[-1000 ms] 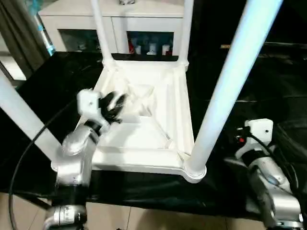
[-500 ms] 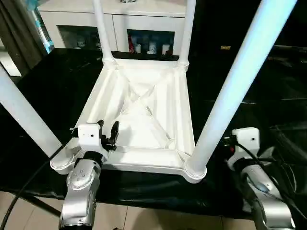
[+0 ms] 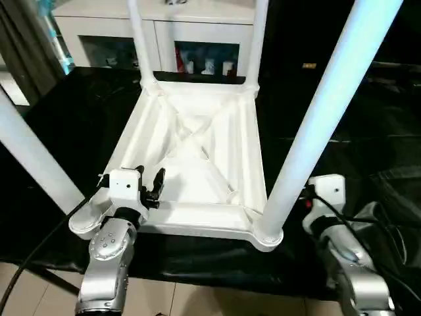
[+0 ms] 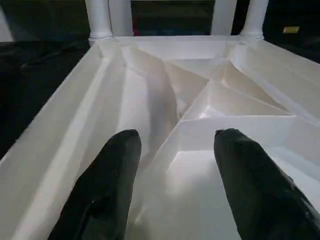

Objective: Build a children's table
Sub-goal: Move to table

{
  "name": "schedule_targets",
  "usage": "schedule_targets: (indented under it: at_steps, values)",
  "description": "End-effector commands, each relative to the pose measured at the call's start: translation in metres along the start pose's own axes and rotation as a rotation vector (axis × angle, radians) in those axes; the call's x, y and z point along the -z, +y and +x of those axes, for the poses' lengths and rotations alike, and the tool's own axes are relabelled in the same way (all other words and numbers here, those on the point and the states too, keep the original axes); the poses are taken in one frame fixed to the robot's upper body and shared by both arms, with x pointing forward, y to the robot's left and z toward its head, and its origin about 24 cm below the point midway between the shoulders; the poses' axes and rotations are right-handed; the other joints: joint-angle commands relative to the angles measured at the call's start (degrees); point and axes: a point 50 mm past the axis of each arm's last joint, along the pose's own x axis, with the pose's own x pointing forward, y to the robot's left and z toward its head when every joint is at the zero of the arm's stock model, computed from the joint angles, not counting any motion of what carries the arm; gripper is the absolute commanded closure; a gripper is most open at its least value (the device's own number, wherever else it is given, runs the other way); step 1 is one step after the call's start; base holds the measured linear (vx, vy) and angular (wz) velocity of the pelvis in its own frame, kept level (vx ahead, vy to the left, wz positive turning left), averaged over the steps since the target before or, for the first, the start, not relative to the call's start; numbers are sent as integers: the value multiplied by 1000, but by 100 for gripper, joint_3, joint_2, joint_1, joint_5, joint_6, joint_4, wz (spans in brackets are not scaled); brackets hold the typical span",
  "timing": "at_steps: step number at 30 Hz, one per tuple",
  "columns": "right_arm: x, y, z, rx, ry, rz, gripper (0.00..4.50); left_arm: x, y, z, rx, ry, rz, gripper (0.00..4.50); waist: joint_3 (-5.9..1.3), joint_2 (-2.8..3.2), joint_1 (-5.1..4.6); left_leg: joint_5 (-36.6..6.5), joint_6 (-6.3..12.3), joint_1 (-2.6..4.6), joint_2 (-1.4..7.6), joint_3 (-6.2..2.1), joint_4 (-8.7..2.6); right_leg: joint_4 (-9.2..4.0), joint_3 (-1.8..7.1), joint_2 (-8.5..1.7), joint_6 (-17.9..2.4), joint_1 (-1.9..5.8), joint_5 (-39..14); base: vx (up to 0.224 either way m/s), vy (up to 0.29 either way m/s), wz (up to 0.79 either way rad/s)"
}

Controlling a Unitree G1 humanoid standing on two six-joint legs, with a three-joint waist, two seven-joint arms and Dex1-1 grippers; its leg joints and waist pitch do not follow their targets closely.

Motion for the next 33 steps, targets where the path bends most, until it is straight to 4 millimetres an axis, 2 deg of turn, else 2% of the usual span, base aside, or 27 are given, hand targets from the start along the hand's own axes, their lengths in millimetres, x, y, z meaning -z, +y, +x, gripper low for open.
schedule_targets:
  at_steps: [1, 3, 4, 5, 6, 7, 8, 9, 10, 11, 12, 13, 14, 15, 16, 17, 18, 19, 20, 21, 23, 24, 25, 26, 28, 31, 33]
  values:
    - [6, -5, -3, 31, 40, 11, 0, 0, -3, 0, 21, 8, 0, 179, -646, -79, 72, 2170, 808, -156, -186, -3, 151, -349, 413, 247, -598, -18, 3375, -86, 25, -41]
    - [6, -7, -4, 36, 40, -6, 0, 0, -3, 1, 31, 21, 16, 179, -767, 11, 130, 2847, 1194, -398, -215, -90, 345, -288, 371, 499, -319, -132, 5236, -106, 30, -50]
    - [6, -8, -4, 42, 39, -13, 0, 0, -3, 1, 32, 21, 16, 179, -757, 34, 135, 2928, 1297, -449, -167, -98, 368, -354, 295, 546, -193, -227, 5121, -153, 47, -50]
    - [8, -11, -6, 64, 43, -31, 0, 0, -3, 1, 31, 20, 11, 179, -666, 120, 57, 2759, 1687, -664, -46, -333, 69, -373, -100, 161, -298, -185, 3713, -209, 50, -25]
    - [8, -12, -6, 65, 44, -32, 0, 0, -3, 1, 31, 20, 11, 179, -647, 165, 52, 2150, 1786, -584, 98, -321, 36, -503, -172, 134, -224, -305, 2092, -209, 50, -25]
    - [9, -13, -7, 80, 52, -41, 0, 0, -3, 0, 30, 20, 10, 179, -508, 159, -69, -30, 1937, -486, 298, -259, -122, -698, -274, 112, -69, -433, -1525, -246, 37, 0]
    - [10, -16, -8, 106, 60, -38, 0, 0, -2, 0, 28, 16, 9, 179, -290, 235, -162, -2585, 1384, -521, 849, -470, -822, 207, -412, 199, 418, -161, -3219, -274, 25, -11]
    - [11, -17, -8, 115, 62, -36, 0, 0, -2, -1, 27, 14, 8, 179, -45, 36, 111, -4135, 521, -854, 974, -285, -1352, 1392, -301, 58, 205, 200, -2712, -274, 25, -11]
    - [11, -19, -9, 129, 64, -32, 0, 0, -1, -1, 24, 14, 7, 179, -16, 111, 378, -4931, 143, -974, 849, -2, -1406, 1663, -365, 83, 71, 332, -2743, -261, -33, 3]
    - [12, -22, -10, 154, 68, -33, 0, 0, 1, -2, 22, 15, 6, 179, -162, 85, 775, -4531, -284, -939, 667, 412, -1046, 1685, 141, 47, 91, 572, -3463, -151, -135, 21]
    - [12, -23, -10, 164, 69, -35, 0, 0, 2, -2, 21, 15, 7, 179, -233, -171, 443, -3508, -519, -539, 614, 406, -518, 1514, 471, -119, 394, 364, -4963, -151, -135, 21]
    - [12, -24, -11, 174, 71, -33, 0, 0, 3, -3, 21, 14, 5, 179, 92, -492, 224, -1191, -341, 96, 17, -216, 1360, -597, 910, -611, 958, -800, -8168, -31, -157, 14]
    - [13, -28, -13, 199, 78, -26, 0, -1, 4, -3, 23, 12, 10, 179, 57, -336, 394, -613, 13, -624, -179, -640, 1303, -433, 1407, -736, 608, 252, -7308, -37, -55, 12]
    - [14, -30, -14, 210, 83, -22, 0, -1, 6, -3, 20, 10, 19, 179, 133, -290, 520, -696, -200, -380, -195, -785, 1000, -292, 1285, -606, 477, 309, -6430, -37, -55, 12]
    - [14, -31, -15, 213, 85, -20, 0, -3, 7, -2, 19, 3, 28, 179, 72, -250, 539, -924, -286, -107, -145, -781, 789, -208, 1283, -509, 292, 263, -5859, -131, 1, 28]
    - [15, -32, -15, 212, 85, -20, 0, -3, 8, -2, 19, -1, 34, 179, -126, -116, 574, -948, -337, 236, 71, -784, 147, 49, 1080, -282, -216, 433, -3585, -199, -6, 45]
    - [15, -32, -15, 209, 83, -24, 0, -5, 9, -1, 19, -7, 56, 179, 14, -193, 494, -1211, -240, 367, 224, -801, -47, 131, 915, -60, -379, 246, -2718, -199, -6, 45]
    - [14, -32, -15, 208, 80, -27, 0, -5, 9, 0, 26, -4, 66, 179, -151, -35, 356, -1202, -1, 507, 471, -777, -391, 158, 724, -240, -785, 394, -909, -180, 23, 33]
    - [12, -33, -15, 207, 71, -36, 0, -5, 10, 1, 33, 5, 72, 179, -110, -13, 302, -1332, 23, 465, 470, -726, -475, 68, 693, -279, -882, 437, -842, -91, 71, 14]
    - [12, -33, -14, 207, 70, -38, 0, -5, 10, 1, 34, 6, 72, 179, -63, 1, 213, -1689, -144, 405, 426, -668, -578, -52, 668, -338, -1006, 501, -1075, -91, 71, 14]
    - [8, -34, -15, 200, 45, -51, 0, -10, 12, 0, 29, -23, 46, 179, -68, -56, 147, -1578, -263, 331, 365, -622, -632, -137, 651, -411, -992, 621, -1115, -20, 90, -1]
    - [7, -34, -15, 198, 40, -54, 0, -11, 13, 0, 28, -31, 41, 179, -89, -52, 137, -1462, -270, 331, 365, -605, -634, -147, 651, -434, -986, 632, -1012, -8, 85, -3]
    - [3, -34, -18, 152, 8, -45, 0, -16, 15, -5, 31, -74, -7, 179, -131, -57, 106, -1039, -211, 268, 352, -578, -617, -136, 651, -471, -979, 683, -591, -8, 70, -4]
    - [2, -35, -22, 102, -8, -36, 0, -16, 16, -9, 57, -85, -29, 179, -131, -79, 88, -965, -167, 248, 357, -571, -612, -136, 653, -477, -990, 684, -445, 2, 59, -3]
    - [2, -41, -31, 46, -16, -45, 0, -15, 15, -21, 129, -83, -35, 179, -176, -103, 44, -473, 55, 194, 338, -557, -551, -78, 646, -465, -1037, 718, 423, 1, 29, -2]
    - [2, -60, -46, -29, 13, -39, 0, -10, 17, -42, 269, -28, -28, 179, -165, -116, 8, -293, 273, 172, 308, -528, -521, -71, 644, -457, -1046, 717, 853, 0, 0, 0]
    - [1, -65, -52, -95, 26, -33, 0, -9, 22, -51, 296, -5, -44, 179, -117, -122, 5, -633, 383, 190, 321, -515, -538, -124, 646, -447, -1087, 698, 504, 0, 0, 0]
